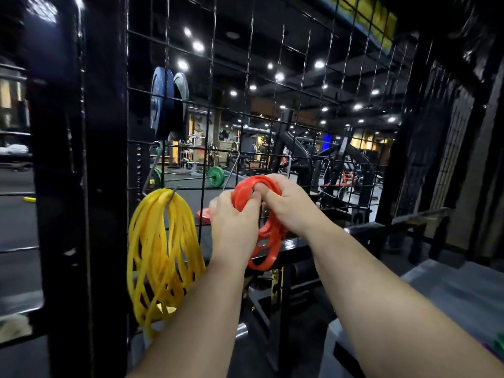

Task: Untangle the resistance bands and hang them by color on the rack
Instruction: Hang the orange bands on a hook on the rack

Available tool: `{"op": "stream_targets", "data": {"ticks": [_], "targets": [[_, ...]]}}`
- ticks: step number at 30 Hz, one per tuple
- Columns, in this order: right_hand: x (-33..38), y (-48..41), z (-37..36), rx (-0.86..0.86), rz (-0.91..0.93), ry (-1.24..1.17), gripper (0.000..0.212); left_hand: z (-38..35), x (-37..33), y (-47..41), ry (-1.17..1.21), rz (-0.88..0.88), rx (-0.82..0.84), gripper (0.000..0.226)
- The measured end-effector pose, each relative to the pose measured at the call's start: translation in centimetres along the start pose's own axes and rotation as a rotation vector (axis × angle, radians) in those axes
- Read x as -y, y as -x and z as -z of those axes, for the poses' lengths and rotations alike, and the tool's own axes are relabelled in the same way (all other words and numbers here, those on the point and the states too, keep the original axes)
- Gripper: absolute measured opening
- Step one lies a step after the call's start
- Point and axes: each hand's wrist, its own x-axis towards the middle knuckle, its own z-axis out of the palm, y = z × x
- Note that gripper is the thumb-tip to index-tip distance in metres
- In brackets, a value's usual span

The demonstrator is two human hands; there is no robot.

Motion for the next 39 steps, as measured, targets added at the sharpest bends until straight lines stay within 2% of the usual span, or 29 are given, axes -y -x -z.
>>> {"op": "stream_targets", "data": {"ticks": [2,5,8,11,13,17,19,22,26,31,35,37,39], "targets": [[-0.2,-0.6,-0.3,0.003,-0.008,0.006,0.017,0.1,0.3,-0.3,-0.062,-0.006,-0.041,0.021],[-0.3,-1.3,-0.7,0.004,0.014,0.019,0.024,0.3,0.5,-0.8,-0.17,-0.057,-0.078,0.026],[-0.5,-2.0,-0.9,0.023,0.028,-0.008,0.023,0.6,0.4,-1.2,-0.158,-0.08,-0.04,0.025],[-0.7,-2.8,-1.1,0.083,-0.036,-0.165,0.03,0.8,0.1,-1.2,-0.11,-0.11,-0.018,0.022],[-1.0,-3.4,-1.3,0.146,-0.08,-0.317,0.032,1.0,0.0,-1.2,-0.073,-0.118,-0.044,0.018],[-0.5,-3.8,-1.4,0.245,-0.115,-0.616,0.013,1.2,-0.4,-1.4,0.035,-0.073,-0.056,0.023],[-0.2,-3.8,-1.2,0.285,-0.138,-0.721,0.016,1.2,-0.4,-1.6,0.077,-0.04,-0.039,0.023],[0.2,-3.8,-1.0,0.306,-0.251,-0.786,0.033,1.0,0.0,-2.1,0.119,-0.013,-0.016,0.008],[0.2,-3.6,-1.2,0.291,-0.366,-0.867,0.032,0.6,0.5,-2.0,0.296,0.089,0.046,0.011],[-1.2,-4.0,-1.6,0.3,-0.467,-0.911,0.05,0.7,0.2,-1.9,0.534,0.188,0.093,0.009],[-1.2,-4.1,-1.6,0.397,-0.545,-0.989,0.028,1.1,-0.3,-1.9,0.667,0.225,0.185,0.007],[-1.5,-4.5,-1.7,0.451,-0.556,-1.017,0.032,1.2,-0.2,-2.0,0.687,0.222,0.245,0.007],[-1.8,-4.6,-1.7,0.483,-0.565,-1.042,0.04,1.4,0.1,-2.4,0.676,0.207,0.282,0.023]]}}
